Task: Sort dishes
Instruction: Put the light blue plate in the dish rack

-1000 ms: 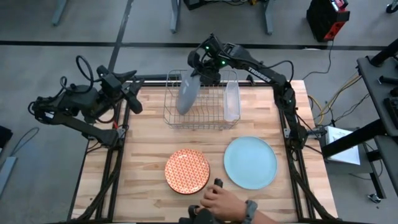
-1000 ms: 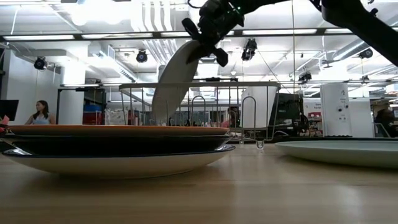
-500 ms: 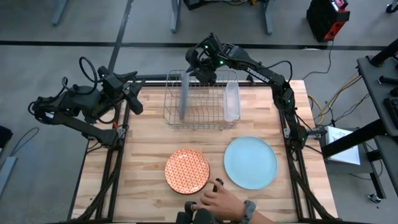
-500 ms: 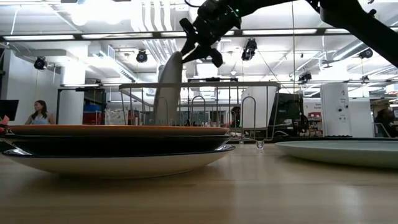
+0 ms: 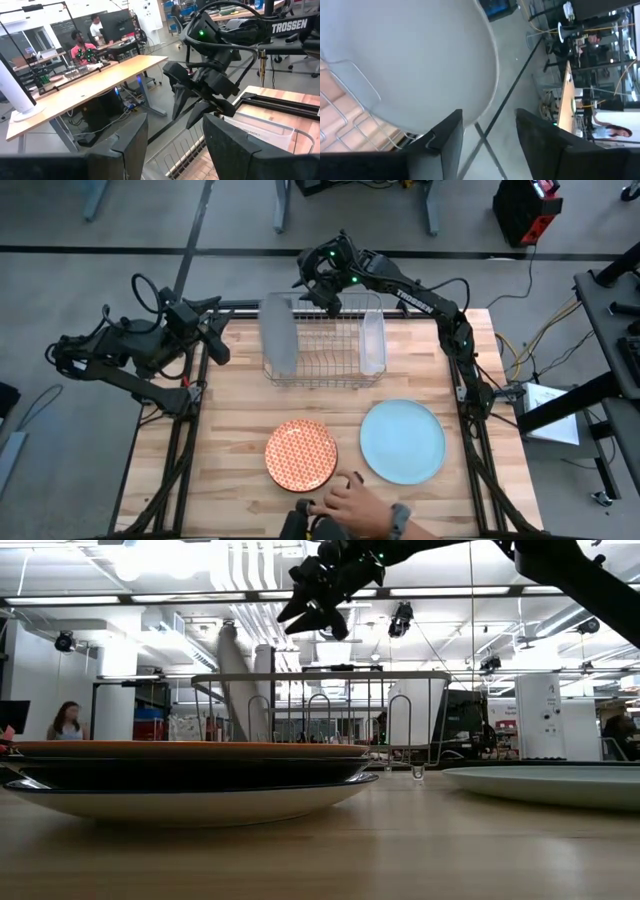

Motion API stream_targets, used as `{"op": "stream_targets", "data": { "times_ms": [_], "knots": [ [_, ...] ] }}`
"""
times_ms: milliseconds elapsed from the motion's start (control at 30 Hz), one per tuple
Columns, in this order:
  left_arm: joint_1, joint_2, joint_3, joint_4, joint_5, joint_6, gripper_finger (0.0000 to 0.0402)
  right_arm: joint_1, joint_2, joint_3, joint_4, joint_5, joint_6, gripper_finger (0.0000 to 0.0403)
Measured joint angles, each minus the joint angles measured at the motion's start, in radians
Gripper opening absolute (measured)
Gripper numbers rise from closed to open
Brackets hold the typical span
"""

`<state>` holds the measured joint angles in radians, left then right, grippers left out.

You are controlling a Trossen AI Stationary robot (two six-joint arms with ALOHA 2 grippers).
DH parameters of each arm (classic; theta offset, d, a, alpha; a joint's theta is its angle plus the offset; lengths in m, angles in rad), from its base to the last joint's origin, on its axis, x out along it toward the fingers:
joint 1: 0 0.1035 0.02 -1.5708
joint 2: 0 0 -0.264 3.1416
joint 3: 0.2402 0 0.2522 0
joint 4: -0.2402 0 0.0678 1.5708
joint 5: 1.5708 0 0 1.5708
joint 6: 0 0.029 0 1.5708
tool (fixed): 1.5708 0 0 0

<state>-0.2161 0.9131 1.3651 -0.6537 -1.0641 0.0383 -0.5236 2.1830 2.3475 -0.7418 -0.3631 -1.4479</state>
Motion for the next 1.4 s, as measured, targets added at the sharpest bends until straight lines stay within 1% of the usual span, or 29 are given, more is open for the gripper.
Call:
{"op": "stream_targets", "data": {
  "times_ms": [33,133,233,333,433,533,633,767,867,967,1067,1167,1267,1333,1400],
  "knots": [
    [0.0,0.0,0.0,0.0,0.0,-0.001,0.018,0.0,-0.002,0.003,-0.002,0.011,0.011,0.0178],
    [0.0,0.001,0.0,-0.001,0.0,-0.007,0.018,0.0,-0.034,0.005,-0.01,0.086,0.05,0.018],
    [0.0,0.008,0.0,-0.004,0.012,-0.026,0.018,0.0,-0.085,0.008,-0.05,0.128,0.153,0.0173],
    [0.0,0.024,0.0,-0.037,0.095,-0.073,0.018,-0.002,-0.137,0.008,-0.119,0.135,0.357,0.0162],
    [0.0,0.051,0.0,-0.087,0.202,-0.141,0.018,-0.012,-0.189,0.008,-0.264,0.127,0.522,0.0149],
    [-0.001,0.091,0.0,-0.139,0.28,-0.214,0.018,-0.028,-0.23,0.008,-0.419,0.088,0.673,0.0134],
    [-0.005,0.141,0.0,-0.191,0.33,-0.279,0.0178,-0.044,-0.25,0.004,-0.581,-0.017,0.809,0.0118],
    [-0.029,0.208,0.0,-0.219,0.428,-0.348,0.0165,-0.031,-0.252,-0.019,-0.744,-0.15,0.902,0.0099],
    [-0.077,0.26,0.0,-0.221,0.497,-0.389,0.0155,0.001,-0.257,-0.068,-0.793,-0.182,0.95,0.0088],
    [-0.144,0.309,0.0,-0.23,0.506,-0.43,0.0153,0.05,-0.283,-0.161,-0.783,-0.186,0.993,0.008],
    [-0.22,0.349,0.0,-0.261,0.495,-0.496,0.0153,0.108,-0.339,-0.287,-0.734,-0.188,1.045,0.0074],
    [-0.294,0.379,0.0,-0.308,0.483,-0.582,0.0153,0.171,-0.423,-0.44,-0.63,-0.187,1.124,0.0073],
    [-0.371,0.399,0.0,-0.325,0.48,-0.636,0.0153,0.233,-0.527,-0.605,-0.496,-0.183,1.219,0.0073],
    [-0.421,0.414,0.0,-0.325,0.477,-0.656,0.0153,0.276,-0.611,-0.719,-0.375,-0.138,1.297,0.0073],
    [-0.465,0.428,0.0,-0.325,0.472,-0.675,0.0153,0.32,-0.691,-0.83,-0.253,-0.047,1.372,0.0073]
  ]
}}
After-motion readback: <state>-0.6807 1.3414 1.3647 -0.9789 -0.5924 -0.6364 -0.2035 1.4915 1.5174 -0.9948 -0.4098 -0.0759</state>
